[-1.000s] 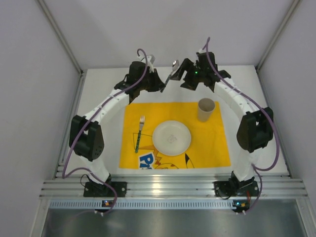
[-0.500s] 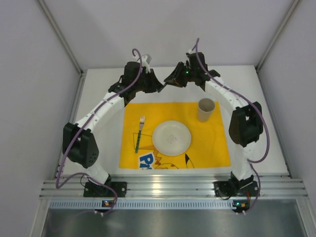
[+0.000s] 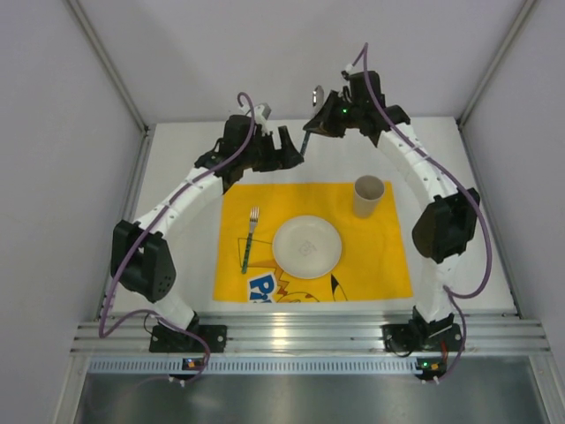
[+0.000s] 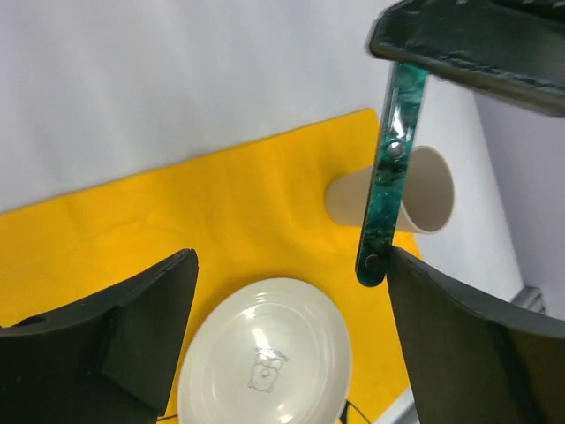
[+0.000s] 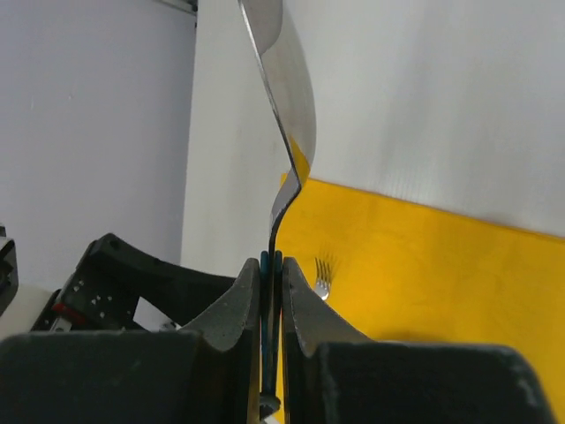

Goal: Set the dinner table for one person

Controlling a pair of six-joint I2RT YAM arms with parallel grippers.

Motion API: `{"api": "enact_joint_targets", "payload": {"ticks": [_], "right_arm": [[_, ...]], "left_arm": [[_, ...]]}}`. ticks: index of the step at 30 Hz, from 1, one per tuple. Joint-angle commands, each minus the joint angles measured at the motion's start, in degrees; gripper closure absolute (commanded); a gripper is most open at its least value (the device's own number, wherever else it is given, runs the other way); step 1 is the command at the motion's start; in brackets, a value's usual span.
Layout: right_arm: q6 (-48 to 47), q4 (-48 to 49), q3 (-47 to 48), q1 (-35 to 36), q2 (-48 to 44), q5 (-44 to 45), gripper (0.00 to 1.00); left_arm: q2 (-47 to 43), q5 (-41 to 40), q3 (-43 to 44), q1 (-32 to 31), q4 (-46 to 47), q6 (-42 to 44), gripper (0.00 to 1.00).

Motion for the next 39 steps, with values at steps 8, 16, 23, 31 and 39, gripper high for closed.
{"api": "enact_joint_targets", "payload": {"ticks": [8, 16, 23, 31, 39], "right_arm": [[-22.3, -30.42, -14.16, -2.94, -25.91, 1.19, 1.0], [-18.01, -36.87, -46.07, -0.13, -44.48, 7.26, 1.0], [-12.11, -28.79, -63.84, -0.04, -49.6, 6.46, 1.0], [-16.85, -22.64, -62.62, -0.04, -40.55, 18.58, 1.0], [-20.63, -18.77, -59.28, -0.13, -31.32, 26.16, 1.0]], "left_arm": [[-8.53, -18.93, -5.17, 7.08, -7.47, 1.96, 0.01], [-11.0, -21.14, -11.32, 7.96, -7.39, 3.37, 0.01], [-11.7, -18.5, -13.79, 7.96, -7.03, 2.4, 0.04], [-12.93, -18.23, -14.49, 7.96, -8.26, 2.58, 0.05], [-13.46, -19.29, -14.84, 7.96, -8.71, 3.19, 0.05]]}}
